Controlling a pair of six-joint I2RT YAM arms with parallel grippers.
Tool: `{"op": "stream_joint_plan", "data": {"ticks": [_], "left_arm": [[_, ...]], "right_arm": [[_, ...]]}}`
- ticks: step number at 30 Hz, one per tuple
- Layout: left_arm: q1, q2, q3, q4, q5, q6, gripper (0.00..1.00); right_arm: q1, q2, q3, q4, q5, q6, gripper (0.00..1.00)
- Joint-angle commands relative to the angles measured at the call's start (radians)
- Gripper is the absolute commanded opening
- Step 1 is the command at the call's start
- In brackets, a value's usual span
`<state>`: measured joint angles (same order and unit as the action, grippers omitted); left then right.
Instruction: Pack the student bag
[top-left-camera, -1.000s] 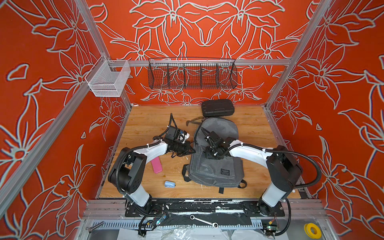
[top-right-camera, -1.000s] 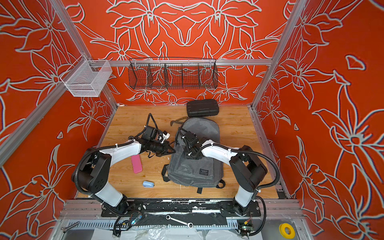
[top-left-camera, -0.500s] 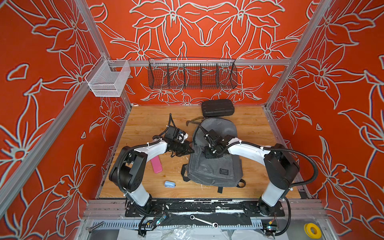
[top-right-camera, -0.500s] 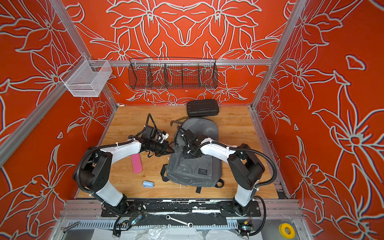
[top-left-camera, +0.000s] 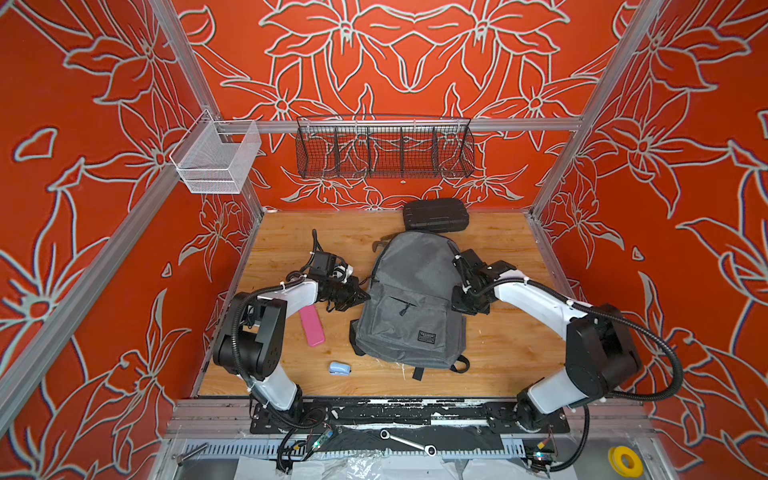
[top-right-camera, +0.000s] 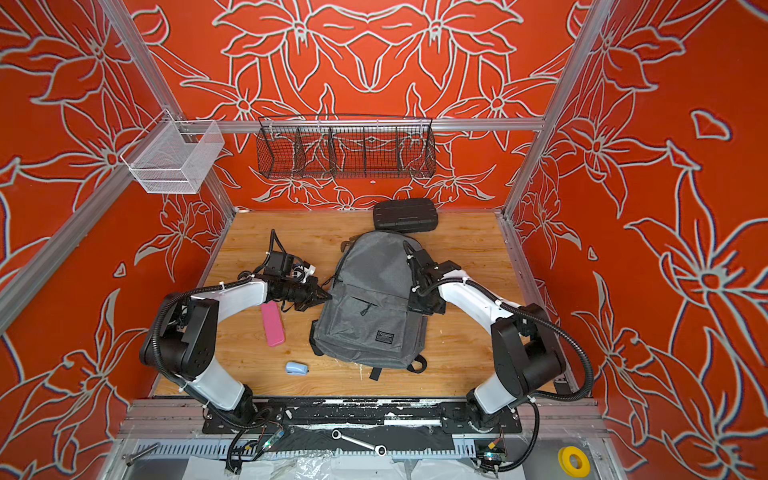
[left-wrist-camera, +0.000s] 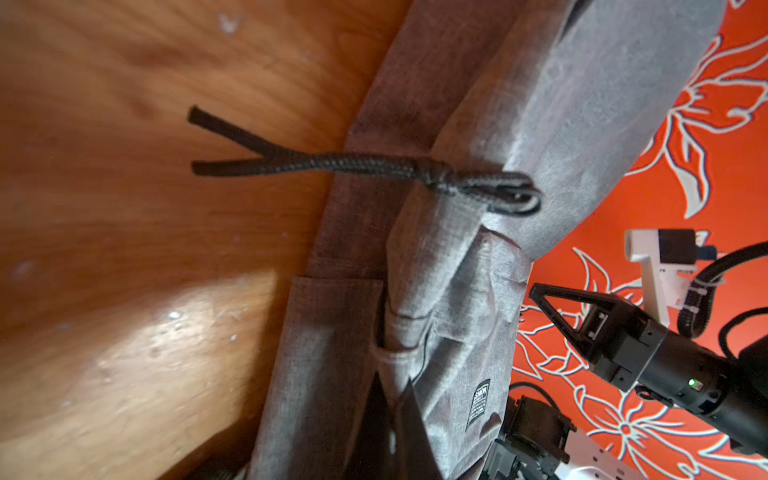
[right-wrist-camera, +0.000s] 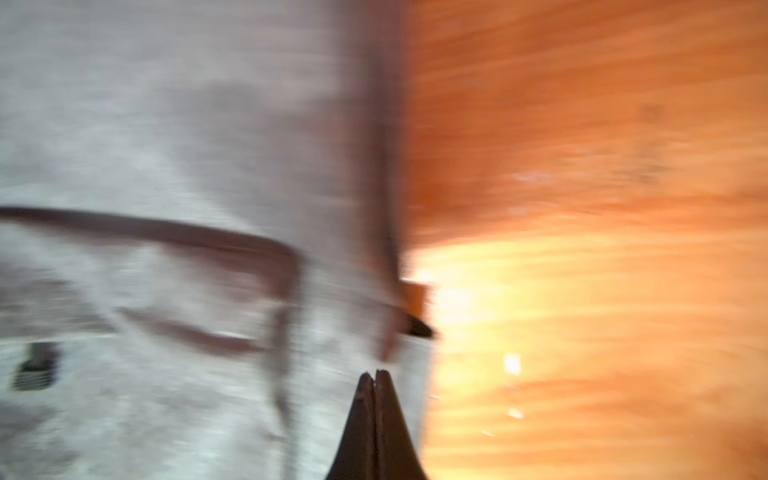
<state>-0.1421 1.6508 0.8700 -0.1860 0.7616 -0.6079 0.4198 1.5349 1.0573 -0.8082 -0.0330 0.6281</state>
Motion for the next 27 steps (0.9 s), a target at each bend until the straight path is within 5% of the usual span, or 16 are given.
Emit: {"op": "stream_joint_plan", "data": {"ticks": [1,6,9,21,27], "left_arm": [[0.005,-0.006,0.001,0.057,0.0,-0.04,0.0],[-0.045,-0.011,0.026,0.025,-0.001,-0.012,0.0],[-0.059,-0.017,0.022,0.028,-0.014,-0.021,0.0],[-0.083,-0.024,0.016,0.026,-0.028,-0.037,0.0],[-0.085,-0.037,0.009,0.023,-0.036,-0.041,0.0]], "right_arm": [[-0.003,-0.028,0.029,-0.049,-0.033,-0.072,0.0],[0.132,-0.009,0.06,0.121,-0.148,0.025,0.36],[0.247,0.047,0.131,0.143,-0.082,0.088,0.44],[0.33,0.289,0.204,0.2,-0.045,0.262,0.62],[0.336,0.37,0.237,0.177,-0.031,0.244,0.61]]}}
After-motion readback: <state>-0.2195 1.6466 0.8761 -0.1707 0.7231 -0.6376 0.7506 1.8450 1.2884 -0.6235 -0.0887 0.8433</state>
